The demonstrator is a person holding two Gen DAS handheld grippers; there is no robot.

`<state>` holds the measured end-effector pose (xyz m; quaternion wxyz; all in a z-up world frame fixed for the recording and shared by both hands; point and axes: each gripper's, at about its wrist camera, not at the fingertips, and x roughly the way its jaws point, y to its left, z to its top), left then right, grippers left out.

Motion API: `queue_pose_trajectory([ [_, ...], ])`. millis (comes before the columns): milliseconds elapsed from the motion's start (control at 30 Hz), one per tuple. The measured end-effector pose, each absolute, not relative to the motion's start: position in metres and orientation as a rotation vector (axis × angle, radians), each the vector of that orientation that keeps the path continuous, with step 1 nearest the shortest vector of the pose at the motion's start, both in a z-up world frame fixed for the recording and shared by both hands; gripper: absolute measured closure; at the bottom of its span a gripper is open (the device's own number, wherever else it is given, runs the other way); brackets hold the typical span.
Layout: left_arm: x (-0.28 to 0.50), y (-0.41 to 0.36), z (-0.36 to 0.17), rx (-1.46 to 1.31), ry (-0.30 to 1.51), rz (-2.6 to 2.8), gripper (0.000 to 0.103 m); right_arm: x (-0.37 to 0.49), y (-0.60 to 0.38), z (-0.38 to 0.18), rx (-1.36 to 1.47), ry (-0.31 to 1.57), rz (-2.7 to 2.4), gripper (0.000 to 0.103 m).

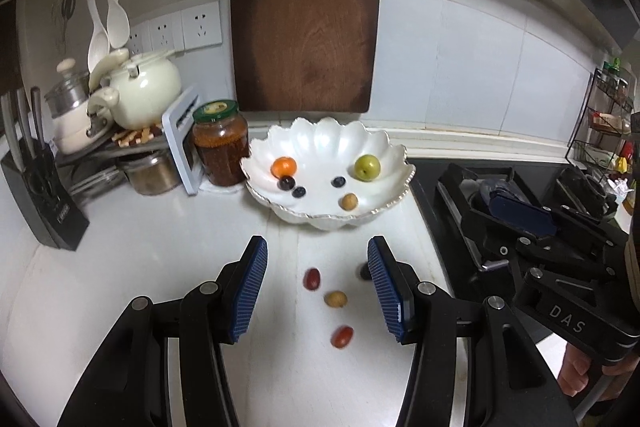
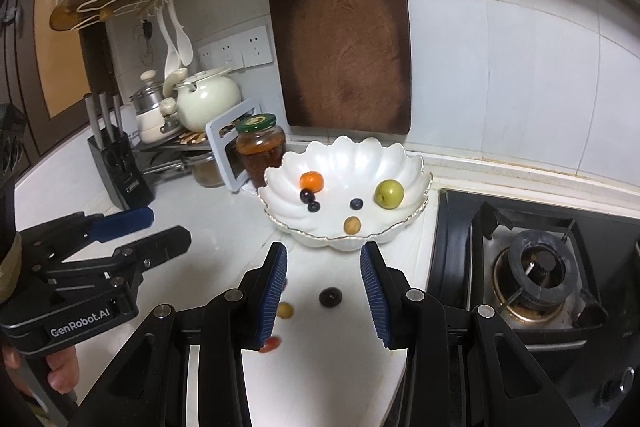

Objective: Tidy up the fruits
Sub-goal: 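Withdraw both tools from the bowl toward the remaining fruits on the counter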

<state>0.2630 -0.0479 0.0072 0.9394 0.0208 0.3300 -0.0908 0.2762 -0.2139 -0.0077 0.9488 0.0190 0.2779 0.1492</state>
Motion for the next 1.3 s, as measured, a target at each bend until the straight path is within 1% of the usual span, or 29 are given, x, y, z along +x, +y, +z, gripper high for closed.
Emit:
queue_pose_trajectory([
  [267, 0.241, -0.051, -0.001, 0.046, 0.666, -0.132, 0.051, 0.265, -0.215, -0.014, 0.027, 0.576, 0.331, 0.063],
  [600, 0.225, -0.061, -0.026, 0.018, 0.698, -0.114, 0.051, 0.263, -0.216, -0.026, 0.012, 0.592, 0.359, 0.063],
  [1300, 0.229, -0.078, -0.086, 0.006, 0.723, -0.017, 0.053, 0.295, -0.211, -0.083, -0.039, 0.700, 0.414, 0.063],
])
